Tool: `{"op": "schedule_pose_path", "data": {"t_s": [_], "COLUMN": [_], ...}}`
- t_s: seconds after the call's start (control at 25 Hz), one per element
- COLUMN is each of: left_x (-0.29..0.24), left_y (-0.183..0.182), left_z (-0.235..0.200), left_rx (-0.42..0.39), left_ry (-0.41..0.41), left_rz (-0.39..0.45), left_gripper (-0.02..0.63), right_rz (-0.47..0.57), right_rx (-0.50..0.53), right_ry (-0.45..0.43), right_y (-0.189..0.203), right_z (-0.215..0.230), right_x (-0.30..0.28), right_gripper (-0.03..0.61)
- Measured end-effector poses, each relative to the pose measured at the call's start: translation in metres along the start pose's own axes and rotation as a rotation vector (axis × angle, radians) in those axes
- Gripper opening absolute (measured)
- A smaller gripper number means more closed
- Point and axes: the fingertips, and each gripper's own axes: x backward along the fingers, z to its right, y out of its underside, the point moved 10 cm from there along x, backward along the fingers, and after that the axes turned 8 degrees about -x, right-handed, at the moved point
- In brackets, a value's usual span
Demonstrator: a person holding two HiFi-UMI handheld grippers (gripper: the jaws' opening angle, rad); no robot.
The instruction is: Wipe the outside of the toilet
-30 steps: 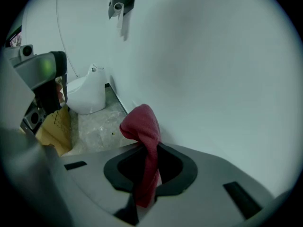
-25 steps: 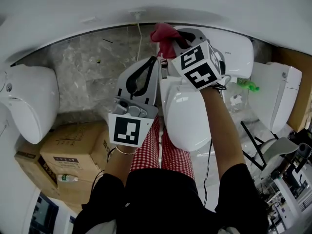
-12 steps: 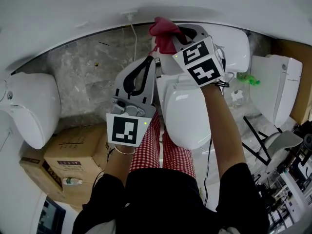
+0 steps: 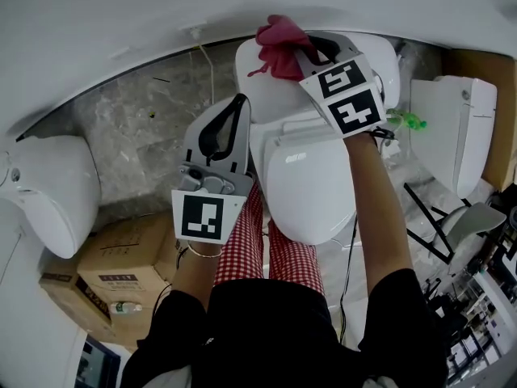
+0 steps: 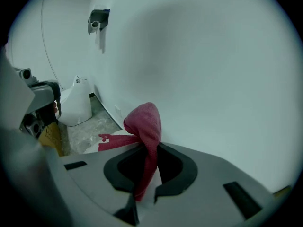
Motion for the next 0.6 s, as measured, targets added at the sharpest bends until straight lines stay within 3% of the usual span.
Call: {"op": "schedule_pose_path", "data": {"t_s": [0.6], "left_x": [-0.014], "left_y": [-0.001], "left_z": [0.015], "left_rx": [-0.003], "left_ry": [0.006], "left_rz": [-0.026], "left_gripper": [0.011], "right_rz": [0.023], "right_rx": [-0.083], "right_ry": [0.118], "right_y": [0.037], "right_z": [0.055], "right_x": [0.037], "right_gripper": [0.06]}}
